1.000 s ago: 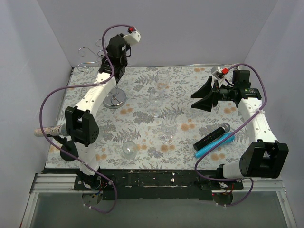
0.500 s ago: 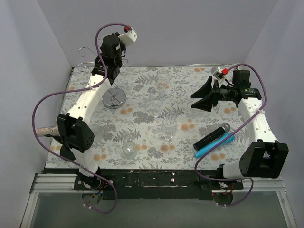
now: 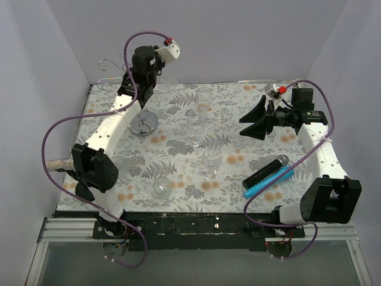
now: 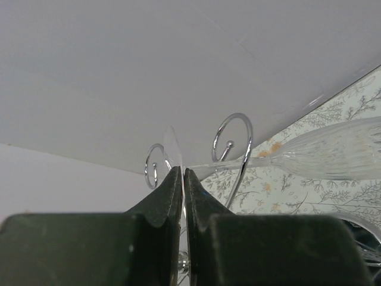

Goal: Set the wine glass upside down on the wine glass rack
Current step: Turn the wine glass upside down at the wine rack.

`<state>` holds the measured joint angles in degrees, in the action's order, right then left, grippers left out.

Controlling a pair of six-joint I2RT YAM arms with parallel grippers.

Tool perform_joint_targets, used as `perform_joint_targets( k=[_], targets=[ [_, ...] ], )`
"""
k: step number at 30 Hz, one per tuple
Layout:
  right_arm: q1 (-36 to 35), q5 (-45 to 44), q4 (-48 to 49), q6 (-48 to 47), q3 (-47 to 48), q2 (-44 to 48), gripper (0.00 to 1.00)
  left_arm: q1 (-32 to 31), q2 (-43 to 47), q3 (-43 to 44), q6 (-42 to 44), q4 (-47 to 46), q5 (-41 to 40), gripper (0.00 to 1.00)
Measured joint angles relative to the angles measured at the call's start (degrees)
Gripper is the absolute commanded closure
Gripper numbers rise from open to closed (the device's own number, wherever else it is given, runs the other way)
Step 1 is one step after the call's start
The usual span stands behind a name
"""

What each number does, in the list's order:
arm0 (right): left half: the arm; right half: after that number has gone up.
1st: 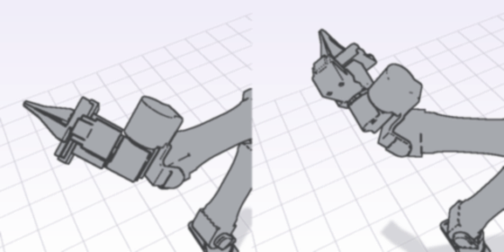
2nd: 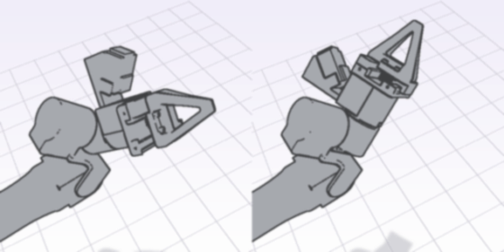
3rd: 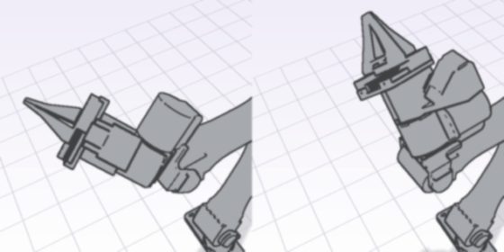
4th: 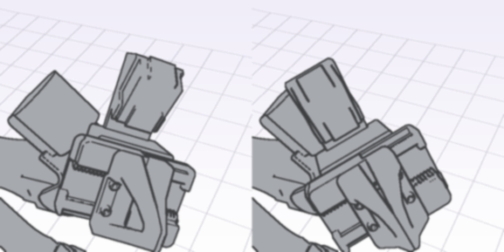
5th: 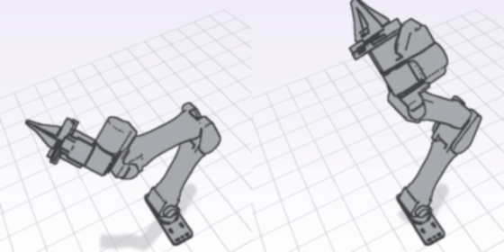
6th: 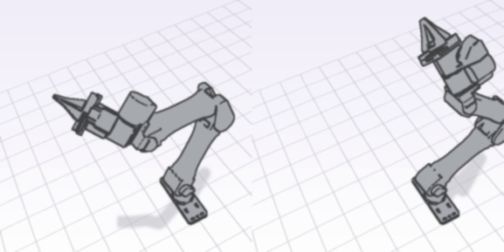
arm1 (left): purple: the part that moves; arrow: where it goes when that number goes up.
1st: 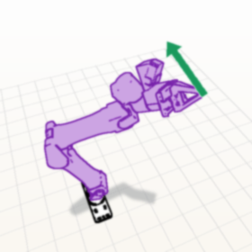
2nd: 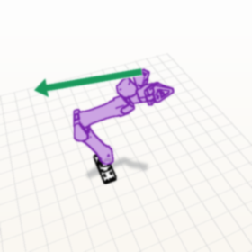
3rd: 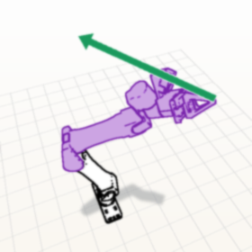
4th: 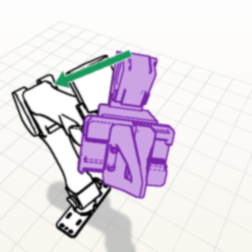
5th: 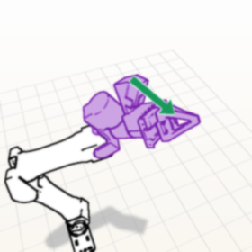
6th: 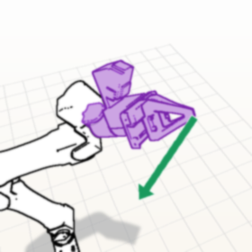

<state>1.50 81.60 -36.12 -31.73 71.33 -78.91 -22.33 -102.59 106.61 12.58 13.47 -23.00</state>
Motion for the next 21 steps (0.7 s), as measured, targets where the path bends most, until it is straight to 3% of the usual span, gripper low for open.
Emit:
perform_joint_targets(
  k=[21],
  targets=[
    [0.00, 0.02, -3.37, -3.23, 0.00, -1.03, 0.24, -0.07, -6.05, 3.02, -0.87, -5.70, -1.03, 1.00]
  ],
)
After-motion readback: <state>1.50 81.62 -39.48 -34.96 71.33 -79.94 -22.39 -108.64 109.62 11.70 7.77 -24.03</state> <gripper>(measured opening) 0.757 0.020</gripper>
